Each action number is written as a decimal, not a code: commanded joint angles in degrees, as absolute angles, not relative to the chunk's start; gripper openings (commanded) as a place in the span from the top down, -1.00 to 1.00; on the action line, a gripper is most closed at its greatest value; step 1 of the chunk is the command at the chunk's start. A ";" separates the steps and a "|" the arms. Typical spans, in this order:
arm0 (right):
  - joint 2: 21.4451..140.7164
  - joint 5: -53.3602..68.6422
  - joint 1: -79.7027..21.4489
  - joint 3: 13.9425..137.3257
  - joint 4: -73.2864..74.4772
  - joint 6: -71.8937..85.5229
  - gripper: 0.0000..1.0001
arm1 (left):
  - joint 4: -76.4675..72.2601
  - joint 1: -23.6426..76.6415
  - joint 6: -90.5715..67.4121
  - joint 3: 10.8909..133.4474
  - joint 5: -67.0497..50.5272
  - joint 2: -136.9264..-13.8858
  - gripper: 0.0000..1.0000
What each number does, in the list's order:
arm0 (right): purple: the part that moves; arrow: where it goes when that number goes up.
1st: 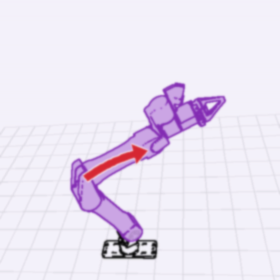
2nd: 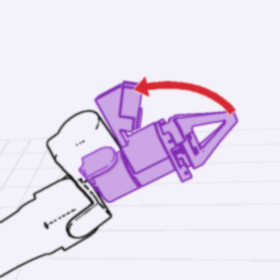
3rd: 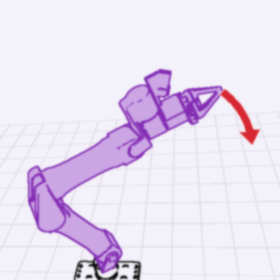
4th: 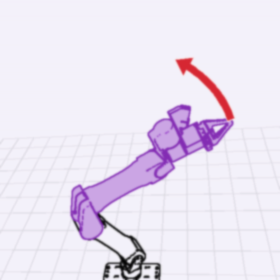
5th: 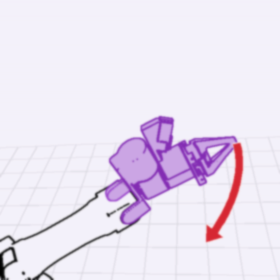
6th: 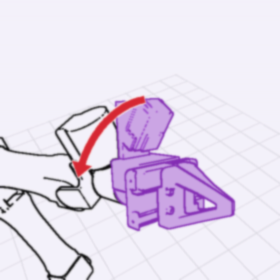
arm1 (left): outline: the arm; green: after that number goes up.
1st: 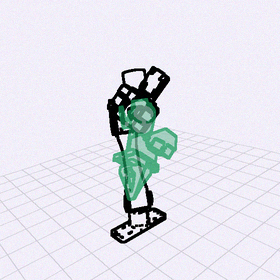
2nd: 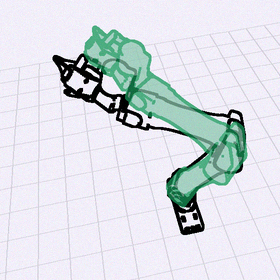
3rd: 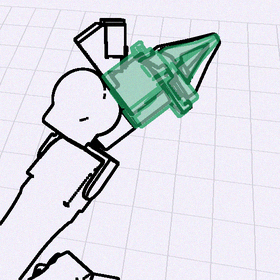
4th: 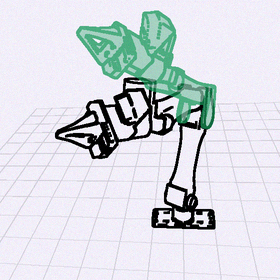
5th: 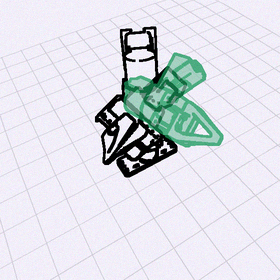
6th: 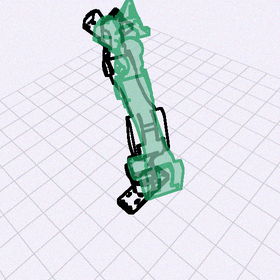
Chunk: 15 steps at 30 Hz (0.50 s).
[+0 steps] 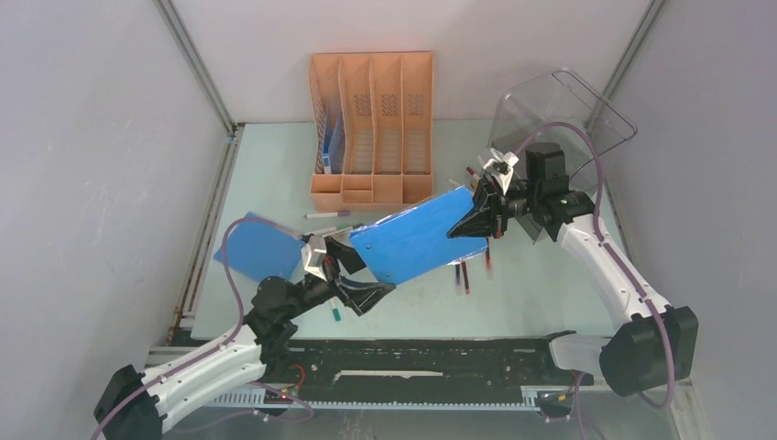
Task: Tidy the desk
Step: Pick up the folder from the corner of the board.
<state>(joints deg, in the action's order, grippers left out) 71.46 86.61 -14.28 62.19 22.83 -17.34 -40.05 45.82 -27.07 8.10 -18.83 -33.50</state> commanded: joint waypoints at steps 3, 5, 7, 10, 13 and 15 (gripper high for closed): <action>70.75 88.68 -15.19 63.10 20.13 -15.77 1.00 | -50.00 45.40 -29.28 11.51 -21.12 -37.10 -0.90; 70.84 88.68 -15.39 63.03 20.20 -15.85 1.00 | -50.38 45.00 -29.64 12.13 -21.94 -38.05 -0.88; 70.92 88.68 -15.49 63.08 20.21 -15.97 1.00 | -51.00 44.63 -30.32 12.86 -23.17 -39.20 -0.86; 71.00 88.68 -15.67 63.03 20.28 -16.08 1.00 | -52.34 43.81 -31.71 13.89 -25.28 -41.15 -0.79; 71.11 88.73 -15.75 63.07 20.39 -16.13 1.00 | -54.21 42.91 -33.03 14.76 -27.12 -43.24 -0.74; 71.15 88.69 -15.82 63.02 20.48 -16.20 1.00 | -55.74 42.58 -33.88 15.19 -28.48 -44.74 -0.61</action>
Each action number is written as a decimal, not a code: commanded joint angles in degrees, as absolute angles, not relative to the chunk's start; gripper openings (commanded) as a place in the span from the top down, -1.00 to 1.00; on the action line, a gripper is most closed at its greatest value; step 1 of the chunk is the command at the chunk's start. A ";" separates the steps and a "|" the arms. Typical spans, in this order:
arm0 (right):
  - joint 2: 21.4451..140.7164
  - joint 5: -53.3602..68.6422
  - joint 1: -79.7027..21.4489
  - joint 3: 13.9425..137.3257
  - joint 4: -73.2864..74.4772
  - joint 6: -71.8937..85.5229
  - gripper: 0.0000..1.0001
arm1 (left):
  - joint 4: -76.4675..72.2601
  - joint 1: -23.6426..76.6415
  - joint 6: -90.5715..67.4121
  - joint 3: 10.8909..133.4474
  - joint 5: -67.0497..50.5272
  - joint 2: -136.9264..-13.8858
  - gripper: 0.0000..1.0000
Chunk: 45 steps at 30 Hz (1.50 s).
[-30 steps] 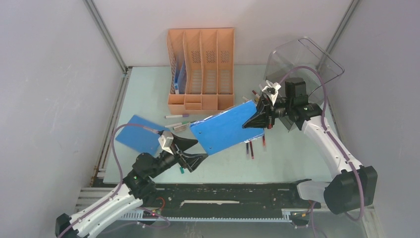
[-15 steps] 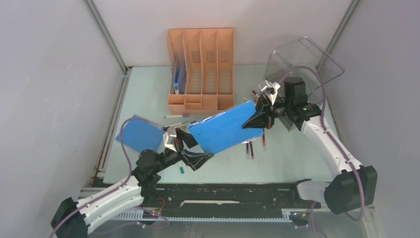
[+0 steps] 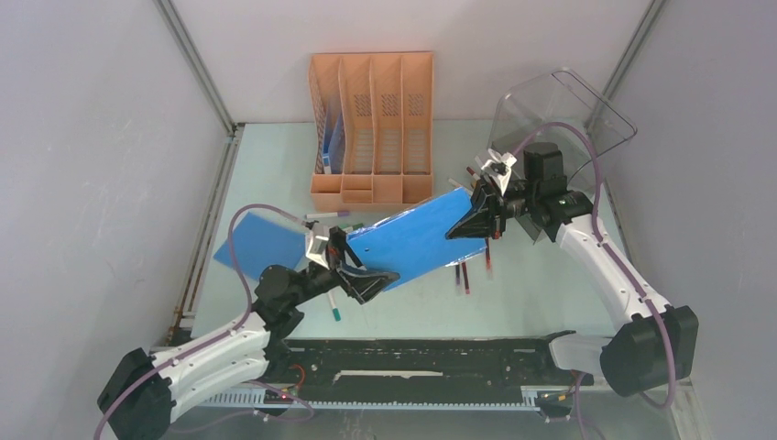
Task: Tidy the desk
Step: Pick up the folder from the corner of the board.
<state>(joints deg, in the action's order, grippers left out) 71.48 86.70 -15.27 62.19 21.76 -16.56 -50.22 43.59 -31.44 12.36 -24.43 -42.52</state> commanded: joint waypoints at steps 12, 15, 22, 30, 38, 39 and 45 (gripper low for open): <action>71.46 87.94 -16.26 63.10 20.66 -16.27 1.00 | -64.01 38.82 -38.49 17.20 -39.97 -52.30 1.00; 71.23 86.05 -16.26 63.09 21.00 -16.38 0.73 | -63.88 37.75 -37.73 16.61 -39.91 -51.35 1.00; 70.73 81.03 -16.04 63.05 21.96 -16.87 -0.75 | -46.66 35.89 -30.14 17.53 -32.72 -42.65 1.00; 70.24 71.38 -10.82 63.03 19.51 -12.54 -0.95 | -18.89 34.81 -19.92 22.41 -16.07 -28.77 1.00; 68.55 70.21 -9.41 63.09 19.59 -12.60 -0.95 | -10.07 33.75 -12.07 29.68 3.76 -27.53 1.00; 68.37 70.34 -9.40 63.11 19.60 -12.65 -0.95 | -10.28 33.40 -10.85 30.84 4.72 -29.15 1.00; 65.65 69.27 -9.45 63.14 18.80 -11.48 -0.95 | -17.51 28.26 -7.45 37.29 5.88 -41.58 1.00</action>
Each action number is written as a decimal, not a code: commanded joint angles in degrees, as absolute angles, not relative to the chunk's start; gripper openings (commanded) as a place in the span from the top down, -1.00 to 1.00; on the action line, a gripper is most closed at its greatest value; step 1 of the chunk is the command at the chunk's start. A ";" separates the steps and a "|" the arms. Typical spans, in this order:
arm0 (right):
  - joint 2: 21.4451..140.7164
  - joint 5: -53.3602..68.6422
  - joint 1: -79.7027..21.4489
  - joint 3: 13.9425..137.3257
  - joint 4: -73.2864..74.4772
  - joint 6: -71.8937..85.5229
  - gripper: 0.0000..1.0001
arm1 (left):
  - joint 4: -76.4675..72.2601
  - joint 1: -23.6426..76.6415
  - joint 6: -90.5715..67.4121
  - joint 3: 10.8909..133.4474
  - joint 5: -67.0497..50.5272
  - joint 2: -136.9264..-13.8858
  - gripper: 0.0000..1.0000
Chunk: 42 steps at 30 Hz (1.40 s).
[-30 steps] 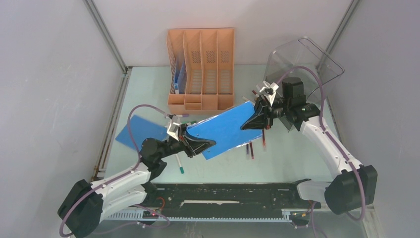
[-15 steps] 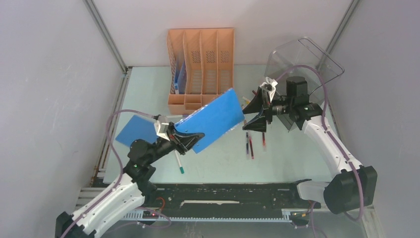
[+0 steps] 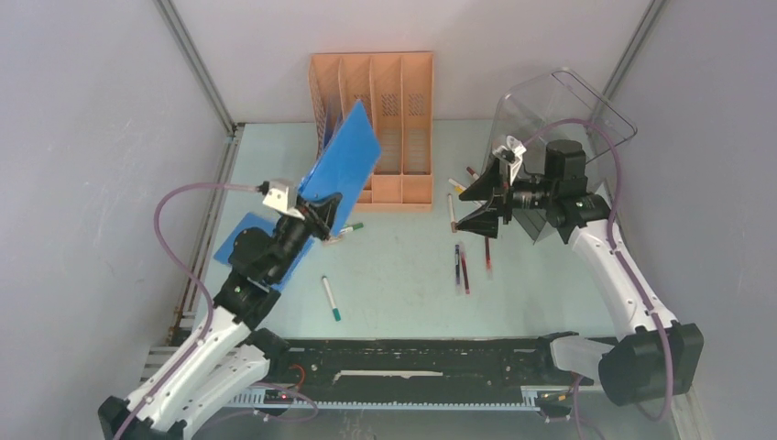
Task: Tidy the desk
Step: Pick up the folder from the corner of the board, then place the folder in the storage box.
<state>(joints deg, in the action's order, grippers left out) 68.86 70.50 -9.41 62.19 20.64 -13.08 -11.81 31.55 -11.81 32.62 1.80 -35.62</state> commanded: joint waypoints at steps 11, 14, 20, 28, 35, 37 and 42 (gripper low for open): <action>56.63 65.48 -8.99 59.34 33.79 -26.72 -0.99 | -25.23 22.17 -3.95 47.88 5.93 -61.23 1.00; 55.59 66.23 -5.75 58.08 32.59 -26.57 -0.99 | -25.81 21.11 -3.15 51.54 5.47 -67.45 1.00; 57.47 65.54 -4.40 58.09 35.06 -30.24 -0.99 | -28.44 19.98 -2.51 58.01 6.03 -77.79 1.00; 59.21 63.47 -4.39 58.76 37.54 -33.27 -0.99 | -32.35 19.21 -3.45 63.39 6.58 -88.24 1.00; 59.50 61.54 -4.32 58.74 38.26 -34.75 -0.99 | -38.56 18.18 -6.17 64.65 6.45 -95.04 1.00; 59.50 61.21 -4.25 58.77 38.45 -35.09 -0.99 | -41.10 18.09 -6.40 64.50 6.33 -97.02 1.00; 60.08 60.16 -4.23 58.75 38.83 -35.98 -0.99 | -46.41 17.85 -6.69 63.59 6.30 -100.90 1.00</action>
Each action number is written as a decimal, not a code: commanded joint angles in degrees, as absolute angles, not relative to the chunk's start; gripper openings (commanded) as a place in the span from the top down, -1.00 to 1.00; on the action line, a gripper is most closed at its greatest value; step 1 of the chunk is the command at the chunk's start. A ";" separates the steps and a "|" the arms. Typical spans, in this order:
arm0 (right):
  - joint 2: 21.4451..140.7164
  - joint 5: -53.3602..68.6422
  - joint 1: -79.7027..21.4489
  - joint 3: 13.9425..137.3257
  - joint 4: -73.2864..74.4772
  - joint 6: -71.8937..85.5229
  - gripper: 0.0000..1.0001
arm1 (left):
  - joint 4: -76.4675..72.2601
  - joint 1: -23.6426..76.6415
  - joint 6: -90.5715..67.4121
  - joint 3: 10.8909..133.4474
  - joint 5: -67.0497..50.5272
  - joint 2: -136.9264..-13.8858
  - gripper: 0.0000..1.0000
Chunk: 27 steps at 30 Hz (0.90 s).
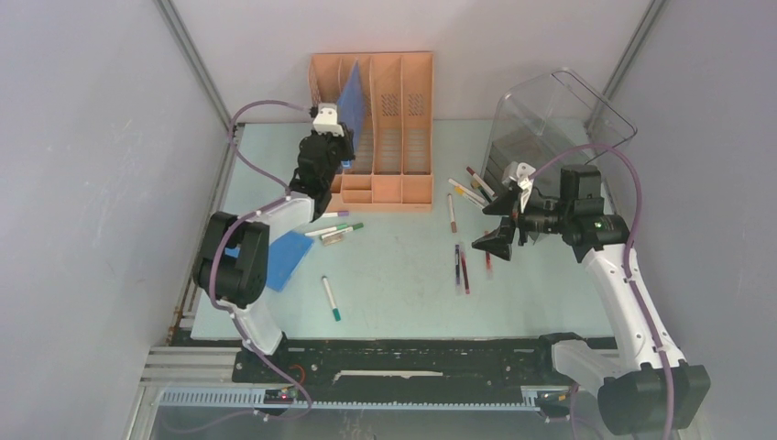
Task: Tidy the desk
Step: Place the folder in the storage box.
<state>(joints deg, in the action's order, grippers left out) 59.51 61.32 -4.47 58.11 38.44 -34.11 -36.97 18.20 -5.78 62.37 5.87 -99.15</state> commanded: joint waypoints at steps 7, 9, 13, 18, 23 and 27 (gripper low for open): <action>61.14 59.55 -4.31 58.80 39.15 -36.59 -0.99 | -50.16 17.79 -8.30 64.72 3.73 -105.97 1.00; 61.41 59.28 -4.31 58.78 39.28 -36.86 -0.99 | -50.17 17.78 -8.89 65.42 3.37 -107.15 1.00; 61.63 58.64 -4.55 58.74 39.46 -37.34 -0.99 | -50.25 17.77 -10.02 65.92 3.04 -108.80 1.00; 61.87 58.45 -5.07 58.77 39.63 -37.57 -0.99 | -50.23 17.76 -11.19 65.76 3.22 -110.37 0.89; 62.05 58.12 -5.76 58.79 39.63 -37.62 -0.99 | -49.75 17.35 -12.62 65.91 3.25 -111.07 0.86; 62.04 57.89 -5.97 58.72 39.64 -37.77 -0.99 | -49.04 17.11 -12.91 66.47 3.36 -111.35 0.86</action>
<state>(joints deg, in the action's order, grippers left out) 62.06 58.30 -5.43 58.11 39.00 -36.58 -46.22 17.76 -11.86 63.31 3.70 -111.13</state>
